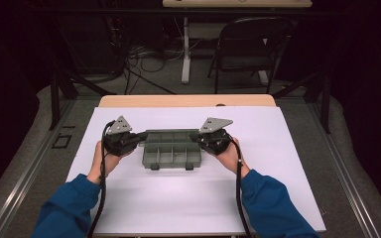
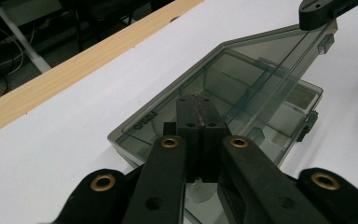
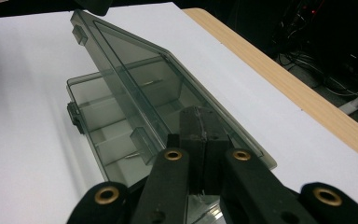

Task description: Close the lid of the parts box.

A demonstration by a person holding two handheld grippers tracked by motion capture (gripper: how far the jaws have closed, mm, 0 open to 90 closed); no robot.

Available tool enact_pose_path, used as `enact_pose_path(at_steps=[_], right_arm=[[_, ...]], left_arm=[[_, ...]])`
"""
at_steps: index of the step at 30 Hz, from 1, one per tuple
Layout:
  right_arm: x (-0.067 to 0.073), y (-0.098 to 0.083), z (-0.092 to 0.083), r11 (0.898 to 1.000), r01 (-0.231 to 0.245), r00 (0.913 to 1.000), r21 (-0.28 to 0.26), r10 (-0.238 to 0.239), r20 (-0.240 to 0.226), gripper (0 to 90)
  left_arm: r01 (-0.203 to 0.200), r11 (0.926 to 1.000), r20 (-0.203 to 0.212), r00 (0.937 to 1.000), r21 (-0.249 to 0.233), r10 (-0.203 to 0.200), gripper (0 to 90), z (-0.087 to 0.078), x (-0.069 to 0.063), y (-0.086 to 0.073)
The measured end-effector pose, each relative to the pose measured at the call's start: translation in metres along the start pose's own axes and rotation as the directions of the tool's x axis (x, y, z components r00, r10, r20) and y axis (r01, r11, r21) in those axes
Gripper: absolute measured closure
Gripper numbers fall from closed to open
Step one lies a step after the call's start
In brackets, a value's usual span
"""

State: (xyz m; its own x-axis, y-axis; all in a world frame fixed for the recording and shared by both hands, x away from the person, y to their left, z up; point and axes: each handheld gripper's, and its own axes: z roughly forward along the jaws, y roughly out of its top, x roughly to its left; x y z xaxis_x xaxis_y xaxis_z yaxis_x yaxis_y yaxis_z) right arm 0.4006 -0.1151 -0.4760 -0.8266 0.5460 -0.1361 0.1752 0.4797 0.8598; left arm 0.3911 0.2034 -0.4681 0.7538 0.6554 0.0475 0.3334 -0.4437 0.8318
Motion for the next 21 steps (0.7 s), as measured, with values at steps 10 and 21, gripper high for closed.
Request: enact_pose_path(at_steps=[10,21], right_arm=[[0.005,-0.012,0.003,1.000,-0.007,0.9999,0.020,0.008,-0.012,90.0],[0.008,-0.018,0.007,0.999,-0.003,0.9997,0.047,0.005,-0.025,90.0]], left_arm=[[0.008,0.9999,0.004,1.0000,0.013,-0.008,90.0,0.002,-0.003,-0.010],[0.018,0.9995,0.005,0.9998,0.027,-0.018,90.0,0.007,-0.005,-0.023]])
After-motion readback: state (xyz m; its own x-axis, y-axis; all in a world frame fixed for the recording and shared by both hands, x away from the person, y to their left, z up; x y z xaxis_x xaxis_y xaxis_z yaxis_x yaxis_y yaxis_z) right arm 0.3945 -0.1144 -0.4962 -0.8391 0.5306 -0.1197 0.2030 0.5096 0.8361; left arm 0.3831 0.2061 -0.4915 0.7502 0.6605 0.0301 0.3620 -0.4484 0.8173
